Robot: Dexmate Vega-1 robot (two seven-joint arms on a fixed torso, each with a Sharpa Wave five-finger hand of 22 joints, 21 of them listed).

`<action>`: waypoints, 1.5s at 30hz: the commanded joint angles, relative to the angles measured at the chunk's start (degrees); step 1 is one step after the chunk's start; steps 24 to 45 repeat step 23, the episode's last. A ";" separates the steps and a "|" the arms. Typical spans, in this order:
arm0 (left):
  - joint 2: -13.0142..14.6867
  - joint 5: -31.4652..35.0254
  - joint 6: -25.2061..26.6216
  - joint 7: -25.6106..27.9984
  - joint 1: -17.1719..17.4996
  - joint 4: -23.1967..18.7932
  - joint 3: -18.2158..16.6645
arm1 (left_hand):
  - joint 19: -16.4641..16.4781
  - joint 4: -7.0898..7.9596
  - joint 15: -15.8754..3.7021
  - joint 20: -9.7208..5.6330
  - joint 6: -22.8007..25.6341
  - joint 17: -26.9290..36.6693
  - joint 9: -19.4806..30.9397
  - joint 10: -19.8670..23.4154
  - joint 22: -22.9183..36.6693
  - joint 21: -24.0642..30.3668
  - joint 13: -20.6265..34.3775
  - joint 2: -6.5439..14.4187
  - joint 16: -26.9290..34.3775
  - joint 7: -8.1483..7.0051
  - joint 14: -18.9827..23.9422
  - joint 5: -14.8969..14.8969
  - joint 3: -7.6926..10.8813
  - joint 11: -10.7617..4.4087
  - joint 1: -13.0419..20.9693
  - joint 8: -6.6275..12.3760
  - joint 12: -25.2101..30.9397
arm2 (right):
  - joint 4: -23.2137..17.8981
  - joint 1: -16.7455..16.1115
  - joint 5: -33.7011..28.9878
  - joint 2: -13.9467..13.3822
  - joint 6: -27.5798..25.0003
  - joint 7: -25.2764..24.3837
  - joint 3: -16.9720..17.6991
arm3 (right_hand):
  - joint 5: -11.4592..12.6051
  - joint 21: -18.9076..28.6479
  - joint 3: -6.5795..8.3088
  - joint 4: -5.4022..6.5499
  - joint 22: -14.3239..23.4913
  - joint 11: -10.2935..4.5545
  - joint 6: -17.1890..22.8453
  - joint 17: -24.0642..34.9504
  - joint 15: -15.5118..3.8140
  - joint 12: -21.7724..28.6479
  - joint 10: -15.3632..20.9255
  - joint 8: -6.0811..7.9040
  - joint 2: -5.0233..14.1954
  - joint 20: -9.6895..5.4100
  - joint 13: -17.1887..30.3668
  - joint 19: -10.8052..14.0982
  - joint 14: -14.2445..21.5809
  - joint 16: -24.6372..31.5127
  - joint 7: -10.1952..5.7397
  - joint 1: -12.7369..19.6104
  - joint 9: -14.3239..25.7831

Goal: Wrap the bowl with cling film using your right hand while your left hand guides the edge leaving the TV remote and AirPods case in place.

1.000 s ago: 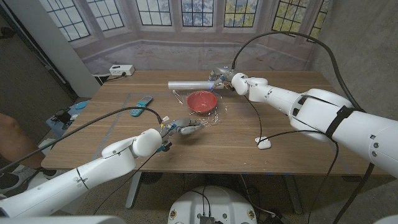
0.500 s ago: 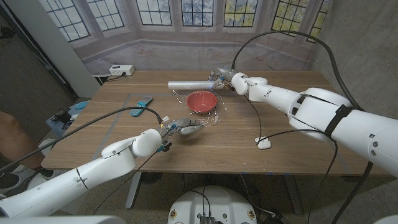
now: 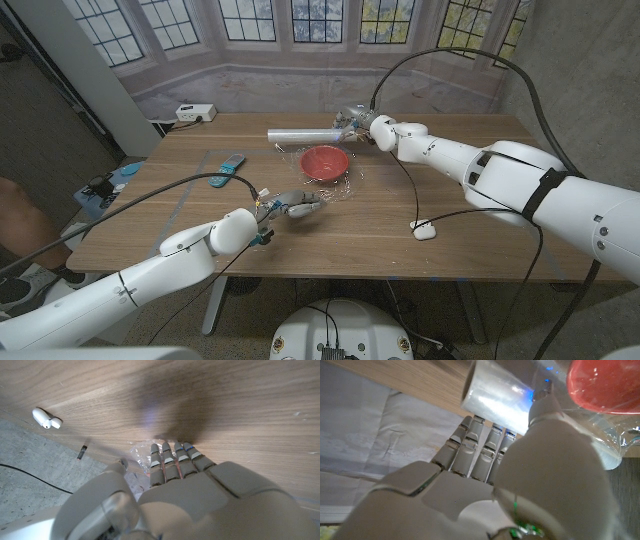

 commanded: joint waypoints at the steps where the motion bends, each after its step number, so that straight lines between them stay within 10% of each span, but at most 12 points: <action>1: 0.95 -0.11 -0.37 0.74 1.30 -0.86 -0.84 | 0.51 -0.08 0.07 0.01 0.26 -0.09 -0.01 0.34 0.13 -0.36 0.11 0.01 -0.02 0.26 0.49 -0.05 0.31 0.23 -0.63 0.42 0.16 | -8.08 -2.07 -1.04 -3.18 -3.94 1.64 1.36 | 0.42 -0.06 0.31 0.18 0.13 -2.32 4.35 0.24 -8.33 0.55 2.52 0.27 8.94 -7.83 0.29 0.48 2.11 0.08 -4.00 8.17 0.52; 23: 1.66 0.20 -0.08 1.27 2.74 -2.09 -1.43 | 0.65 -0.51 0.09 -0.05 0.29 -0.10 -0.01 0.30 0.13 -0.70 0.11 -0.07 -0.06 0.17 0.56 -0.03 0.75 0.15 -0.74 0.43 0.11 | -16.65 -4.50 -2.53 -6.23 -8.42 5.79 3.98 | 0.71 -0.06 0.31 0.62 0.11 -2.61 -3.94 -4.32 -7.92 -2.05 -6.71 -1.27 7.50 -6.39 -3.37 -0.03 -8.05 -3.64 -3.78 5.59 0.01; 45: 1.66 0.20 -0.08 1.27 2.74 -2.09 -1.43 | 0.65 -0.51 0.09 -0.05 0.29 -0.10 -0.01 0.30 0.13 -0.70 0.11 -0.07 -0.06 0.17 0.56 -0.03 0.75 0.15 -0.74 0.43 0.11 | -16.65 -4.50 -2.53 -6.23 -8.42 5.79 3.98 | 0.71 -0.06 0.31 0.62 0.11 -2.61 -3.94 -4.32 -7.92 -2.05 -6.71 -1.27 7.50 -6.39 -3.37 -0.03 -8.05 -3.64 -3.78 5.59 0.01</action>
